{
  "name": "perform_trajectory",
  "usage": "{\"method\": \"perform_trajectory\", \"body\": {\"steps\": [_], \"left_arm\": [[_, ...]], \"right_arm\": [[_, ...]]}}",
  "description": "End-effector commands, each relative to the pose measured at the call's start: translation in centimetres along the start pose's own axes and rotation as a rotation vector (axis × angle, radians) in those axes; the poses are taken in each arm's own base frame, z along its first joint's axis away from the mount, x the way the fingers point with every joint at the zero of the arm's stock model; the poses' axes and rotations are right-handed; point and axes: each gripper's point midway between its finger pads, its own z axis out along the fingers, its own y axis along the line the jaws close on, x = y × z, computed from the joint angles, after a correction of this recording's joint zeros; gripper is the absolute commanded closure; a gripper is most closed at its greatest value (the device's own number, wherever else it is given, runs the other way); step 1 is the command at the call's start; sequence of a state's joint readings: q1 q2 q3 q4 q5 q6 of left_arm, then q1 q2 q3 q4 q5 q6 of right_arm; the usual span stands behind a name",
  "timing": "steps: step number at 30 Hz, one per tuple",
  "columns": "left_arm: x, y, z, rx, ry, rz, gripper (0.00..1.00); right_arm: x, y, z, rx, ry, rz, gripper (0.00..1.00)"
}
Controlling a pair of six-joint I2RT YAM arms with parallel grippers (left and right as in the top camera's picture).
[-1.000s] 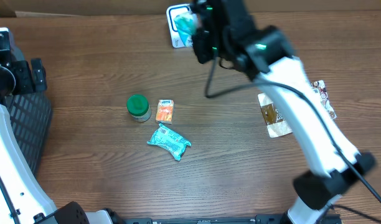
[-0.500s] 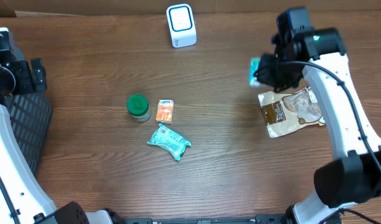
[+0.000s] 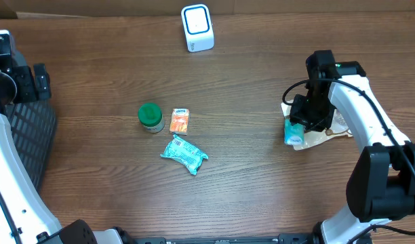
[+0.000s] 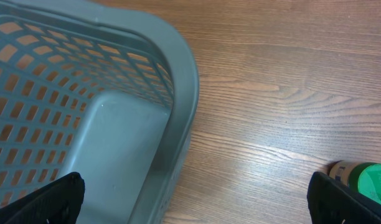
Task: Scan the item barcode
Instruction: 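Carry the green pack right and drop it by the snack bag, then move the right gripper left to the orange tissue pack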
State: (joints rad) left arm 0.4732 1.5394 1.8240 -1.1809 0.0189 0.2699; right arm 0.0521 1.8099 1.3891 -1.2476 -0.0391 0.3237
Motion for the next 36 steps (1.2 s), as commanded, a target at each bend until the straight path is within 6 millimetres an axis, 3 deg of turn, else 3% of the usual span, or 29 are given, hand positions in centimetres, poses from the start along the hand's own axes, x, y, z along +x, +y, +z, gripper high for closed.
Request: {"method": "perform_trajectory", "body": {"steps": [1,5,10,14,23,28,36], "left_arm": [[-0.1,0.2,0.1,-0.003,-0.001,0.019,0.00],[-0.1,0.2,0.1,-0.003,-0.002,0.019,0.00],[-0.1,0.2,0.1,-0.003,-0.002,0.019,0.00],[-0.1,0.2,0.1,-0.003,-0.002,0.019,0.00],[-0.1,0.2,0.1,-0.003,-0.001,0.019,0.00],[-0.1,0.2,0.1,-0.003,-0.002,0.019,0.00],[-0.1,0.2,0.1,-0.003,-0.002,0.019,0.00]], "right_arm": [[-0.2,1.5,-0.8,-0.081,-0.007,-0.050,0.44],[-0.6,4.9,-2.9,-0.223,-0.024,-0.099,0.41],[-0.4,12.6,-4.9,-0.424,-0.100,-0.263,0.41],[1.3,17.3,-4.5,-0.481,-0.115,-0.300,0.46],[6.9,28.0,-3.0,-0.595,-0.154,-0.465,0.69],[8.5,31.0,-1.2,-0.595,-0.177,-0.488,0.71],[9.8,32.9,3.4,-0.577,-0.124,-0.506,0.71]]}}
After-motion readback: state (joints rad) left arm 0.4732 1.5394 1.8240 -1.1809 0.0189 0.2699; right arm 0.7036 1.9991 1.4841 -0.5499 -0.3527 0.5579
